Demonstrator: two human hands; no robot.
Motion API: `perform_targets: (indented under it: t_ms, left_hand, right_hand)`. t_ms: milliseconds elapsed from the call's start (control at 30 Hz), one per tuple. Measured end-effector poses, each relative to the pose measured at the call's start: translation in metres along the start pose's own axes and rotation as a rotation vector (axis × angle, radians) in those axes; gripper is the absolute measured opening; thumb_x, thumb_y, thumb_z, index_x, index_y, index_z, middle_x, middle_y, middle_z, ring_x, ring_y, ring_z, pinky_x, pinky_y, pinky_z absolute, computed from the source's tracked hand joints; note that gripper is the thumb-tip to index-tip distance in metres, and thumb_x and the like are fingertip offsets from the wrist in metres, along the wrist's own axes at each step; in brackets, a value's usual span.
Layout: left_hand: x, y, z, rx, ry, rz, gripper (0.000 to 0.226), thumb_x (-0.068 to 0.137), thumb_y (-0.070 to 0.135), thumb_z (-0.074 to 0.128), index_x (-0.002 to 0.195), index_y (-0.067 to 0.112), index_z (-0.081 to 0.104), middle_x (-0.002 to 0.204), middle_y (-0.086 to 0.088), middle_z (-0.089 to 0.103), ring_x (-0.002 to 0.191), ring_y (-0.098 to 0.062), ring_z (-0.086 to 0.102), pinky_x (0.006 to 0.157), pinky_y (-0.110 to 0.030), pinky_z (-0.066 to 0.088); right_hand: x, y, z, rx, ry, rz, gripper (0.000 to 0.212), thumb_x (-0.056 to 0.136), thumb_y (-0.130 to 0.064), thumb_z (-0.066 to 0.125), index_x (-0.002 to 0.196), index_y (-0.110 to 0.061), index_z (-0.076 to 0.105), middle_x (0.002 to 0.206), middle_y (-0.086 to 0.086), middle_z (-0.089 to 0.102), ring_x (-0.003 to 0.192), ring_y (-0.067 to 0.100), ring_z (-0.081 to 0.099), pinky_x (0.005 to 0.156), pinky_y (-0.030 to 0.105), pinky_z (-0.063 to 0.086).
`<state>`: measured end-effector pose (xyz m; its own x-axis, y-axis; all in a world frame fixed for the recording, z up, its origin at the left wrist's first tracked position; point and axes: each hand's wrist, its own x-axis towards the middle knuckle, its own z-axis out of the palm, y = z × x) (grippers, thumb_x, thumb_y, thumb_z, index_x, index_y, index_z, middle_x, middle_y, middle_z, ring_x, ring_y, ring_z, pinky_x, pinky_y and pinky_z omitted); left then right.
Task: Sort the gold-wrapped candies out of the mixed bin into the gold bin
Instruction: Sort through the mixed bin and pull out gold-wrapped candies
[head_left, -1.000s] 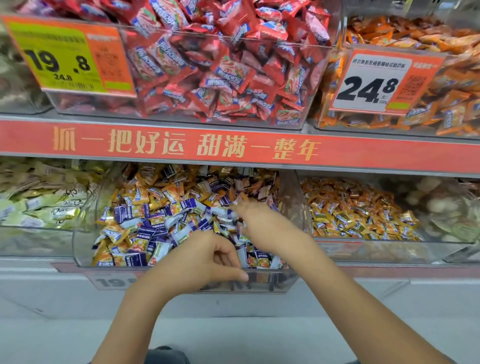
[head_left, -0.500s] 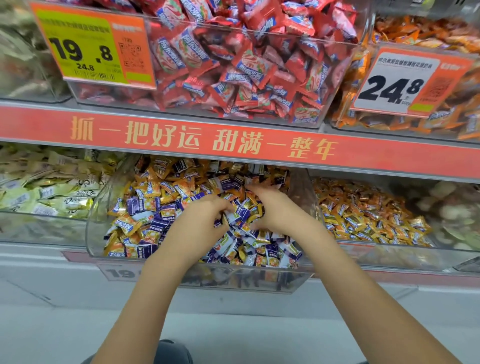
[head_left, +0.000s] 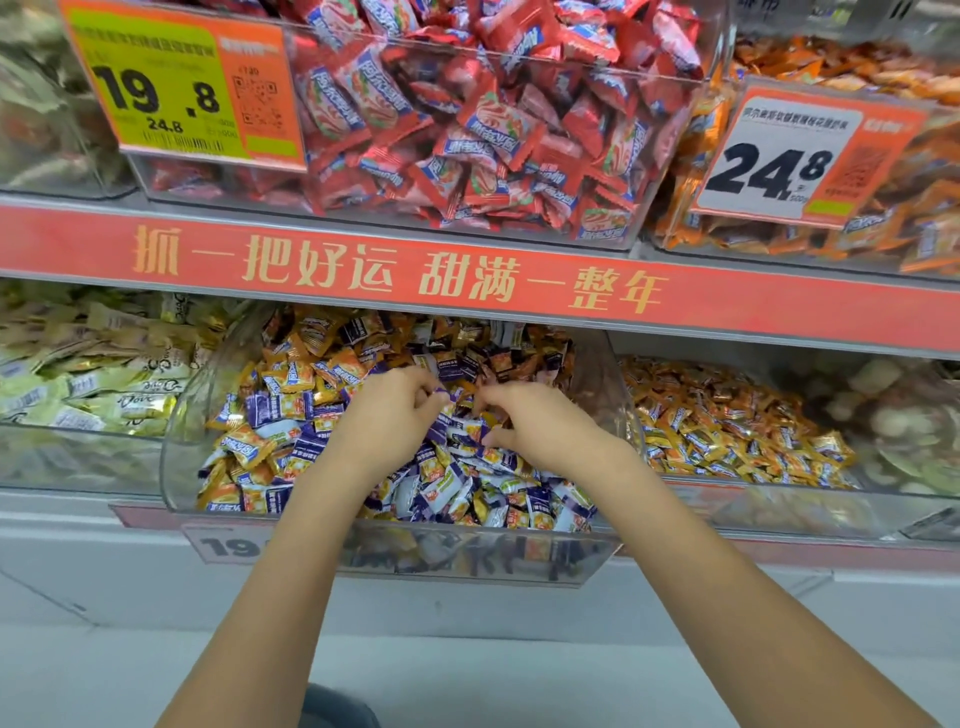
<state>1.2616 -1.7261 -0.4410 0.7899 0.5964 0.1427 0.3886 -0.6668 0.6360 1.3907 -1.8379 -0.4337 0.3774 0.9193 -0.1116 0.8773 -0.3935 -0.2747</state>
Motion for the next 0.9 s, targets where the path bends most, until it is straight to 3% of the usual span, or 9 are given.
perform_targets:
  t_ms: [100,167,267,400,467,533,633,800,900]
  left_hand:
    - [0.001,0.003,0.005,-0.003,-0.038,-0.007,0.011,0.094,0.026,0.056,0.096,0.017,0.061,0.068,0.001,0.054,0.056,-0.015,0.048,0.051,-0.029,0.038]
    - [-0.001,0.005,0.006,0.027,-0.029,0.019,0.010,0.092,0.023,0.057,0.097,0.023,0.065,0.074,0.006,0.056,0.061,-0.012,0.052,0.055,-0.030,0.043]
    - [-0.006,0.006,0.008,0.122,-0.016,0.105,0.012,0.088,0.019,0.059,0.088,0.024,0.070,0.080,0.007,0.056,0.067,-0.009,0.052,0.059,-0.028,0.042]
    - [-0.012,0.013,0.014,0.333,-0.010,0.229,0.010,0.088,0.028,0.061,0.090,0.024,0.070,0.081,0.011,0.051,0.089,-0.015,0.047,0.077,-0.031,0.040]
    - [-0.014,0.026,0.011,0.159,0.038,0.221,0.015,0.088,0.031,0.063,0.101,0.026,0.070,0.091,0.013,0.057,0.094,-0.009,0.050,0.080,-0.021,0.040]
    - [-0.019,0.050,0.004,-0.288,0.012,0.134,0.018,0.087,0.029,0.065,0.106,0.028,0.067,0.099,0.018,0.064,0.095,-0.002,0.060,0.076,-0.008,0.043]
    - [-0.022,0.075,0.005,-0.778,-0.194,0.054,0.021,0.083,0.018,0.069,0.103,0.025,0.069,0.096,0.008,0.073,0.091,-0.008,0.069,0.072,-0.017,0.053]
    - [-0.016,0.075,0.008,-0.797,-0.119,-0.044,0.020,0.071,0.003,0.078,0.083,0.018,0.073,0.077,0.003,0.074,0.071,-0.011,0.070,0.065,-0.016,0.052]
    - [-0.010,0.058,0.004,-0.509,-0.031,-0.058,0.018,0.068,0.014,0.083,0.077,0.027,0.076,0.078,0.003,0.073,0.072,-0.013,0.068,0.065,-0.022,0.055]
  right_hand:
    - [-0.004,-0.004,-0.005,0.024,-0.009,0.028,0.031,0.094,-0.020,0.059,0.124,-0.020,0.059,0.121,0.011,0.060,0.095,0.028,0.058,0.076,0.034,0.046]
    - [-0.013,-0.004,-0.015,0.150,0.134,0.034,0.017,0.093,-0.023,0.061,0.108,-0.017,0.067,0.105,0.008,0.067,0.072,0.018,0.056,0.075,0.035,0.052]
    - [-0.040,0.004,-0.037,0.424,0.431,0.079,0.009,0.093,-0.023,0.061,0.095,-0.018,0.068,0.068,-0.002,0.059,0.041,0.015,0.055,0.048,0.027,0.051]
    - [-0.068,0.020,-0.053,0.815,0.412,0.166,0.010,0.093,-0.016,0.061,0.099,-0.015,0.068,0.051,0.000,0.051,0.036,0.010,0.051,0.043,0.021,0.049]
    - [-0.072,0.025,-0.052,0.967,0.366,0.213,0.015,0.092,-0.016,0.061,0.105,-0.013,0.068,0.050,-0.001,0.052,0.039,0.009,0.050,0.045,0.021,0.050]
    - [-0.075,0.028,-0.050,1.050,0.325,0.216,0.018,0.092,-0.017,0.061,0.108,-0.011,0.067,0.052,0.000,0.053,0.041,0.008,0.049,0.045,0.019,0.048]
    - [-0.079,0.029,-0.050,1.098,0.233,0.196,0.017,0.093,-0.019,0.059,0.104,-0.013,0.070,0.058,0.002,0.052,0.045,0.009,0.045,0.043,0.019,0.041]
    - [-0.084,0.029,-0.050,1.194,0.216,0.170,0.013,0.093,-0.018,0.058,0.099,-0.014,0.070,0.063,0.007,0.052,0.046,0.009,0.040,0.039,0.017,0.039]
    - [-0.089,0.035,-0.052,1.157,0.362,0.200,0.009,0.091,-0.017,0.061,0.097,-0.016,0.069,0.052,0.002,0.051,0.041,0.010,0.043,0.040,0.019,0.043]
